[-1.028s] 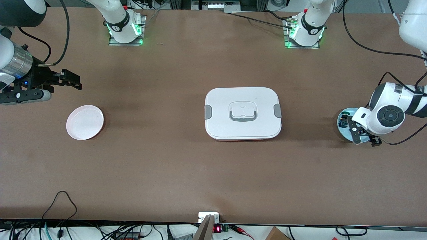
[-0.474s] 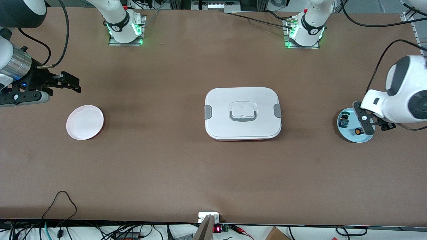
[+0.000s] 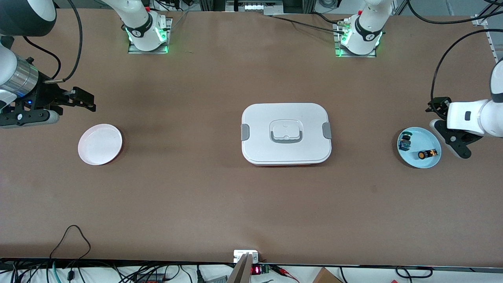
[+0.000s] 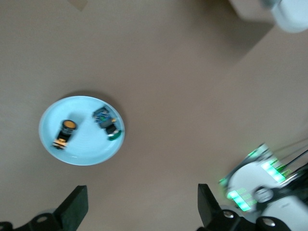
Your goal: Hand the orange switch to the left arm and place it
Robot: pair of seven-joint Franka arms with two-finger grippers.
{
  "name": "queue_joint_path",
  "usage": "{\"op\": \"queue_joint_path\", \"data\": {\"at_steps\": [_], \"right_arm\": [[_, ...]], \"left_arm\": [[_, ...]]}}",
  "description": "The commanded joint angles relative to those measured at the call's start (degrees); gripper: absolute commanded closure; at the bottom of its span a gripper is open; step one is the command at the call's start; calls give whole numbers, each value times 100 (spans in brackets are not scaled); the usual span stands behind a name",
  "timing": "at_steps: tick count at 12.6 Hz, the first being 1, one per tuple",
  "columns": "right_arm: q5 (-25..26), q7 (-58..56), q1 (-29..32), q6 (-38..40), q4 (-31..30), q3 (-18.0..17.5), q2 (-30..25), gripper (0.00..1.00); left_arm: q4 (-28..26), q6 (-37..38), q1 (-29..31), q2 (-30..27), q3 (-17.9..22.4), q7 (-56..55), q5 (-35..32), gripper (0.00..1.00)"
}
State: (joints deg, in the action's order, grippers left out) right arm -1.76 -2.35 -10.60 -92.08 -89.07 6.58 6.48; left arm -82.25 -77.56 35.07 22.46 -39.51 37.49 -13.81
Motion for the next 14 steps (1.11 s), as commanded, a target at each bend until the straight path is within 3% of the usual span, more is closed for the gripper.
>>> {"op": "queue_joint_path", "data": {"at_steps": [1,3,6,7,10,12,14], "right_arm": [[0,15,50,-2,100,-16,46,0],[0,15,50,-2,100,-16,46,0],[0,15,50,-2,100,-16,38,0],[0,15,50,-2,100,-16,46,0],[0,15,50,-29,100,-16,46,0],[0,15,58,-29,100,-16,46,0],[-9,15,58,-29,100,-16,46,0]], "left_arm": [[297,320,-333,-144,12,-1048,370,0],[271,172,-1033,-539,685,-1576,676,0],[210,-171,-2588,-1032,2337,-3200,1240,0],[88,-415,-2924,-1172,2690,-3553,1249,0],[-930,-1653,-3654,-1927,3665,-4477,1355,0],[-1100,-1894,-3867,-2087,4002,-4400,1302,0],[-1301,-1999,-3903,-2271,4038,-4339,1276,0]]}}
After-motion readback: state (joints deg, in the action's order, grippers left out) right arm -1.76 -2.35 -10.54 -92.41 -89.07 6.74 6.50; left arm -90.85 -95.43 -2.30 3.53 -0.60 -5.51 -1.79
